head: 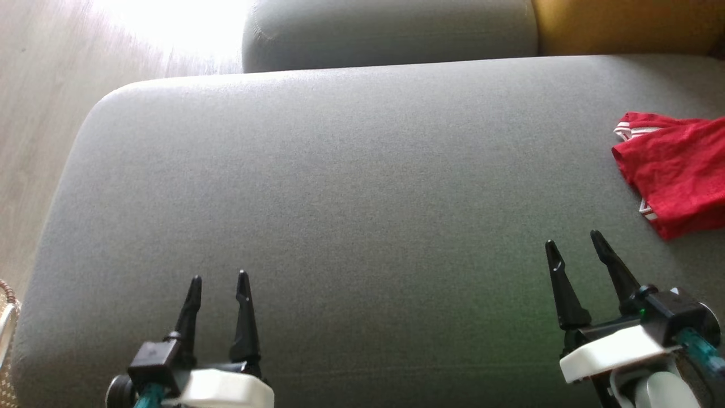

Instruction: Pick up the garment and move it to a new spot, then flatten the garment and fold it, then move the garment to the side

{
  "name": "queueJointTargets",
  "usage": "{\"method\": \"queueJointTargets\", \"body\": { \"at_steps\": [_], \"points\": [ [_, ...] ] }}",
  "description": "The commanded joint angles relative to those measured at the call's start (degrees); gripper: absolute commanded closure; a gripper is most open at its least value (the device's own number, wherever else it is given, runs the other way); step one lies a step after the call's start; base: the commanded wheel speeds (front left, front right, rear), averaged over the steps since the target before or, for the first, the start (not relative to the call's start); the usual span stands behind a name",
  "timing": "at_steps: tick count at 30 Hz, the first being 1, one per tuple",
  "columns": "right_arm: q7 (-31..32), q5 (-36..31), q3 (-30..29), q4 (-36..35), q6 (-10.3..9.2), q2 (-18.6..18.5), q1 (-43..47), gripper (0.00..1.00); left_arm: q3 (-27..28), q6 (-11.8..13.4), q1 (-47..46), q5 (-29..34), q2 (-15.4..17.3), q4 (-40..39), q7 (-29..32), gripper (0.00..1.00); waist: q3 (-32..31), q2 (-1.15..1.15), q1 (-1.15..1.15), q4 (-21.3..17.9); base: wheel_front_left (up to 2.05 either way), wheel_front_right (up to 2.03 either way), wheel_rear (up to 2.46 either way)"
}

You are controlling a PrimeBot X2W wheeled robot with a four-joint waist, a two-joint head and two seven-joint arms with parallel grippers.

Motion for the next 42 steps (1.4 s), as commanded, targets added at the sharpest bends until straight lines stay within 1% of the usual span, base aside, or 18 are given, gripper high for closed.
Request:
{"method": "queueJointTargets", "body": {
  "at_steps": [1,11,12,13,18,42],
  "points": [
    [-0.53,0.6,1.08,-1.9,-0.02,0.04,-1.27,0.0,2.4,-0.43,-1.02,0.76,-0.38,-1.91,-0.35,0.0,-0.09,0.0,0.01,-0.16,0.0,0.0,0.0],
    [-0.53,1.06,1.14,-1.94,-0.02,0.05,-0.93,0.0,2.44,-0.52,-0.77,1.01,-0.38,-1.83,-0.35,0.0,-0.37,0.0,0.01,-0.35,0.0,0.0,0.0],
    [-0.53,1.07,1.15,-1.97,-0.02,0.05,-0.92,1.0,2.41,-0.68,-0.83,1.47,-0.38,-1.87,-0.35,1.0,-0.4,0.0,0.01,-0.37,0.0,0.0,0.0],
    [0.0,0.67,-0.05,0.22,0.0,0.02,0.01,1.0,-0.06,-0.44,1.21,0.82,0.01,0.15,0.0,1.0,-0.39,0.0,0.01,-0.37,0.0,0.0,0.0],
    [0.28,1.12,0.14,4.91,0.0,0.03,1.29,1.0,-0.48,-0.46,2.17,0.31,0.06,4.69,0.06,1.0,-0.4,0.0,0.01,-0.39,0.0,0.0,0.0],
    [4.25,17.78,-0.46,5.53,0.0,0.0,-0.53,1.0,2.55,-3.77,-1.2,-15.97,0.94,6.98,3.1,1.0,-0.24,0.0,0.01,-0.63,0.0,0.0,0.0]
  ]
}}
